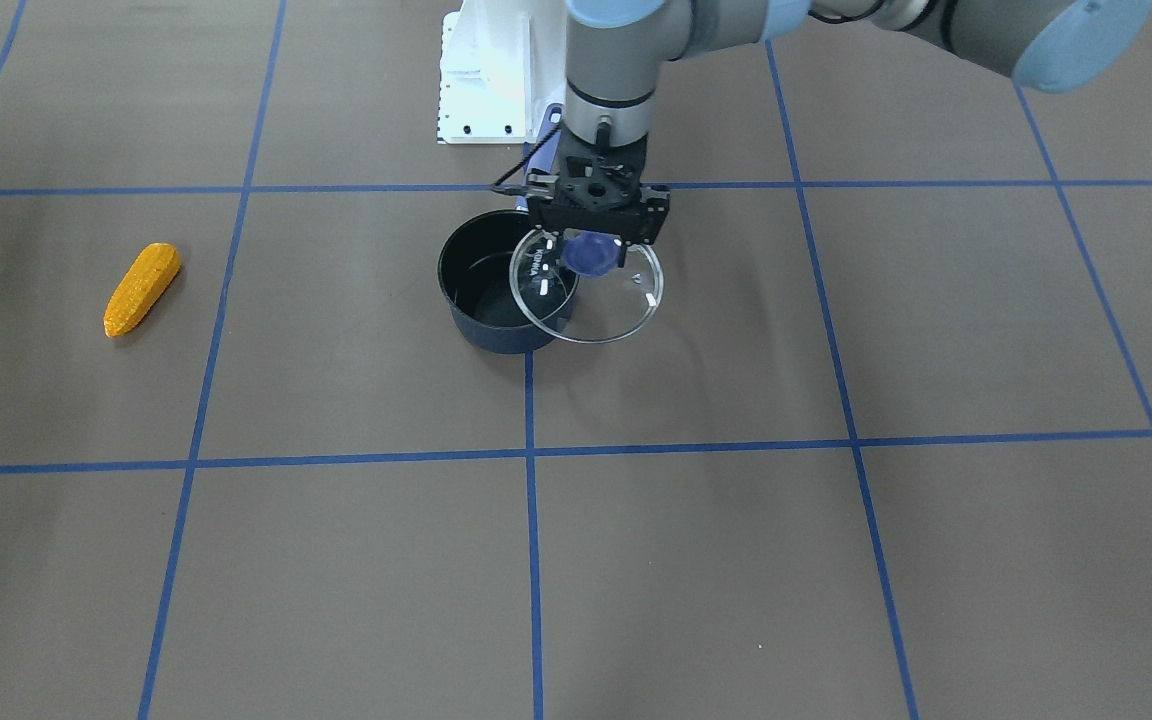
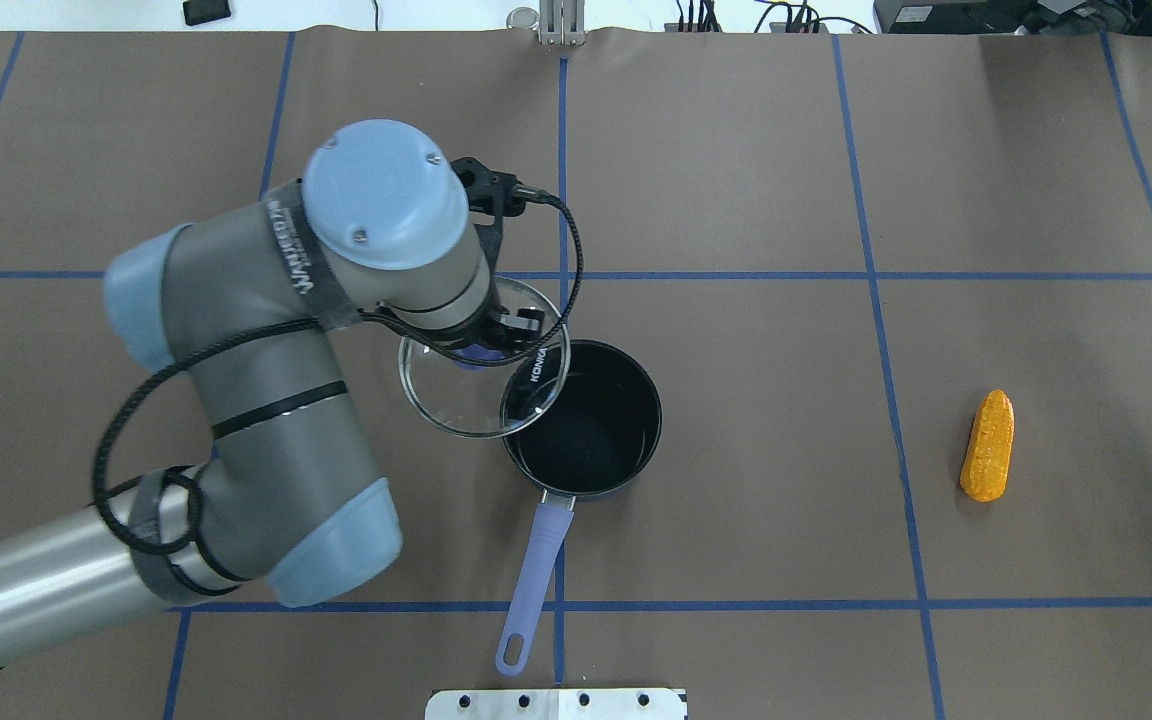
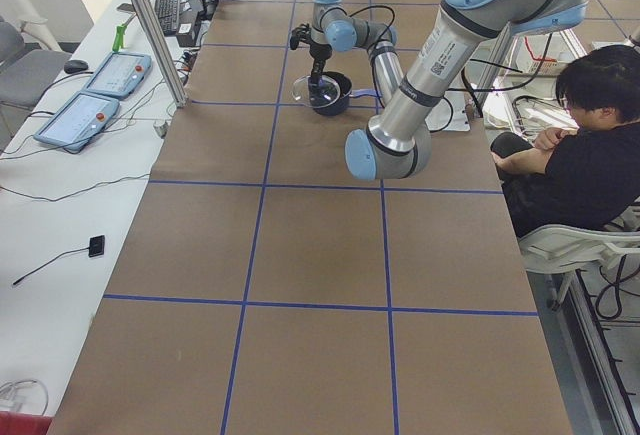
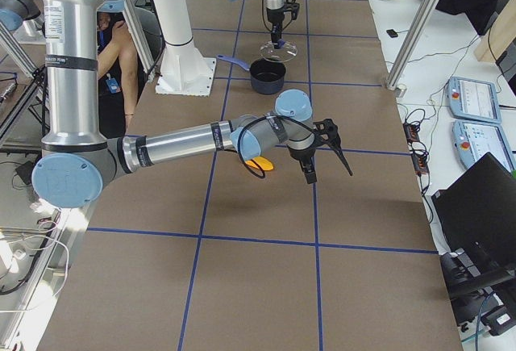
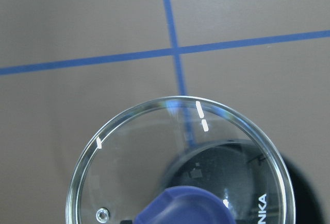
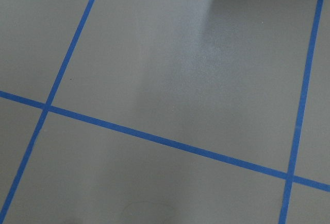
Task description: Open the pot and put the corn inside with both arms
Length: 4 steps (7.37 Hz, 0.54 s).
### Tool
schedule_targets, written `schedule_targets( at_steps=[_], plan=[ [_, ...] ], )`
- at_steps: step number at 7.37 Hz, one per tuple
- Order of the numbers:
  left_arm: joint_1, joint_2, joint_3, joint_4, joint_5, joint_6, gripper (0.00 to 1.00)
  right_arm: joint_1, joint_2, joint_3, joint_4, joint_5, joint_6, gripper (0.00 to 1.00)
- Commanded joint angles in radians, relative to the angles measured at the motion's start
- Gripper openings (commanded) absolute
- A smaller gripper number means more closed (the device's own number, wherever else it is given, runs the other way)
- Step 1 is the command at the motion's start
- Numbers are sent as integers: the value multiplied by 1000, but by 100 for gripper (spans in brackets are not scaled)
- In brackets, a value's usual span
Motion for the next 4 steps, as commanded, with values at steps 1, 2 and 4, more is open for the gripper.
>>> schedule_targets(
  at_steps=[1, 2, 4],
  plan=[
    [-97, 265, -181, -11, -55, 240, 30, 0, -2, 1, 0, 1, 1, 100],
    [-125, 354, -229, -13, -69, 314, 30, -2, -2, 0, 2, 1, 1, 100],
    [-182, 582, -293, -117, -130, 477, 30, -2, -2, 0, 0, 1, 1, 100]
  ],
)
